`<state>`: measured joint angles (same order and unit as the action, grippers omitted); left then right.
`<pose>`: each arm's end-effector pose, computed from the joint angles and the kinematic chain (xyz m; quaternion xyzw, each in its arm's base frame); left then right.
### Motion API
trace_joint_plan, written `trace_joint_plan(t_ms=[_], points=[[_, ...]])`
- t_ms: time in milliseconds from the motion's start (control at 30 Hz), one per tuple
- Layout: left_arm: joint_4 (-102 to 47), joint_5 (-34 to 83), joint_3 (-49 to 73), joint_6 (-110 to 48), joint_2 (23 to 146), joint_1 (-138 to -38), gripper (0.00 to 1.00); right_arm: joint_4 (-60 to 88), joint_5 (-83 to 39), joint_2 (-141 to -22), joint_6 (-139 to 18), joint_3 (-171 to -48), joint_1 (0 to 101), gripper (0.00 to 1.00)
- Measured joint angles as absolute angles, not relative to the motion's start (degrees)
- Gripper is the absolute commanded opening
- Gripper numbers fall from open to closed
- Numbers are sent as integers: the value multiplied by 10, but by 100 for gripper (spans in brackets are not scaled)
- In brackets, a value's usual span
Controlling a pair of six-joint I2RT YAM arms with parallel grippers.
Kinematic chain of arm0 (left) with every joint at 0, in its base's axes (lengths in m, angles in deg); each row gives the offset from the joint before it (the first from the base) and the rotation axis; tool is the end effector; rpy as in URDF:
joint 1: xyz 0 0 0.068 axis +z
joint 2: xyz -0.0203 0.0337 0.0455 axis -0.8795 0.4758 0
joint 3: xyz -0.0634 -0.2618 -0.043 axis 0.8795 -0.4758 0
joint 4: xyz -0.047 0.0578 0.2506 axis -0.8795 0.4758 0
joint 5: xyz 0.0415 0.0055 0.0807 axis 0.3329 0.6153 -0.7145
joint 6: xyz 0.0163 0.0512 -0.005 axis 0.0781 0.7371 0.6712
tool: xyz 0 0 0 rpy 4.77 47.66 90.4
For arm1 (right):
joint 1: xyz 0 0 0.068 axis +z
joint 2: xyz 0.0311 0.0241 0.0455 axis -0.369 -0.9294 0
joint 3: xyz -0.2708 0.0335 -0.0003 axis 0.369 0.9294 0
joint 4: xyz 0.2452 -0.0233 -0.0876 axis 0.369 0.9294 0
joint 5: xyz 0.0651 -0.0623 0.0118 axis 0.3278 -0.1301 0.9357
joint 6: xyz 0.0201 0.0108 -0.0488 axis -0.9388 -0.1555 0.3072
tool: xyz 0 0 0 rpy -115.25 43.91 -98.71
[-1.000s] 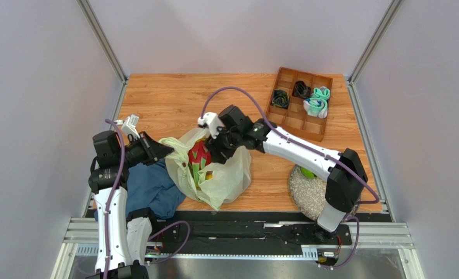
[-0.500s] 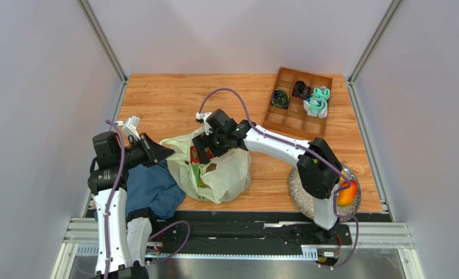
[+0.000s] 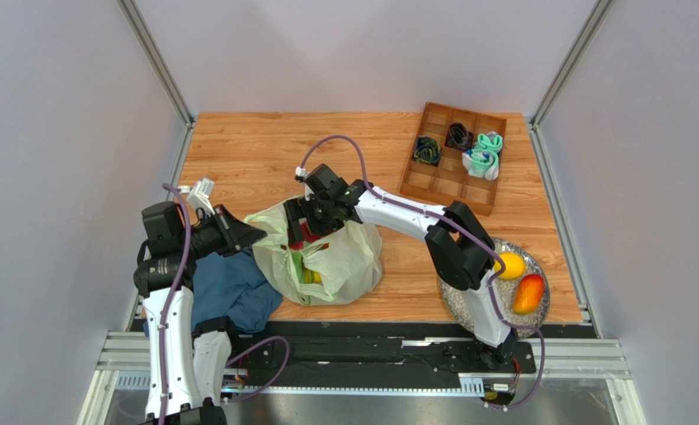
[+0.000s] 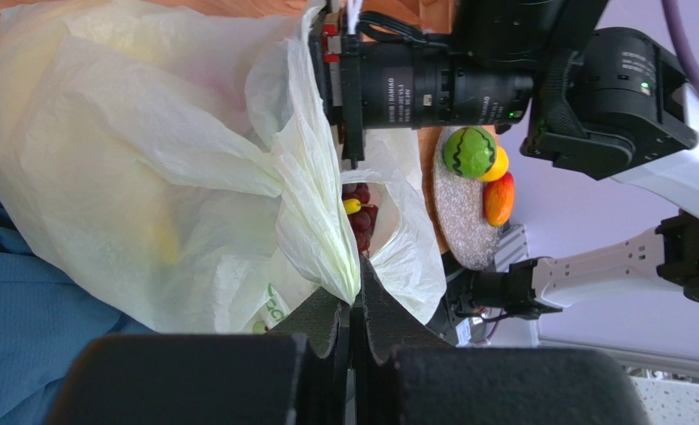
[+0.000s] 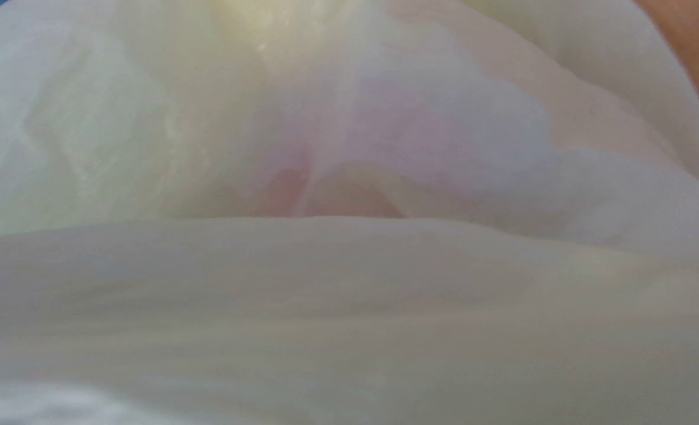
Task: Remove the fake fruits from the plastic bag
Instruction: Take out the fake fruit from the plastic bag.
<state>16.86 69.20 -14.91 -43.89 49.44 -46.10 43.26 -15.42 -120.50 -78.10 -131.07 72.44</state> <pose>0.1354 0.0081 0.3089 -0.0840 0.8210 -0.4267 0.3699 0.2886 0.3673 0.2114 -0.2523 0.9086 0.2820 0.1768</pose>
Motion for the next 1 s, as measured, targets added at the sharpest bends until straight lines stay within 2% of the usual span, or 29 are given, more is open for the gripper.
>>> trace_joint_plan(t_ms=[100,167,200,300,400,667,1000], points=[[169,692,-149,-437,494,-461,0,428,-152,-1218,-811,-1311,726,98],[170,692,-149,-436,495,-461,0,430,-158,-1222,-821,-1316,729,80],[170,692,-149,-436,495,-461,0,431,-161,-1224,-823,-1319,730,63],[171,691,-147,-435,497,-459,0,424,-163,-1227,-815,-1326,732,37],[172,688,-145,-435,497,-457,0,422,-149,-1224,-791,-1326,730,26],[141,683,-145,-442,512,-454,0,506,-88,-1127,-620,-1285,718,11],[81,682,-145,-467,561,-454,0,562,71,-944,-384,-1193,699,9]])
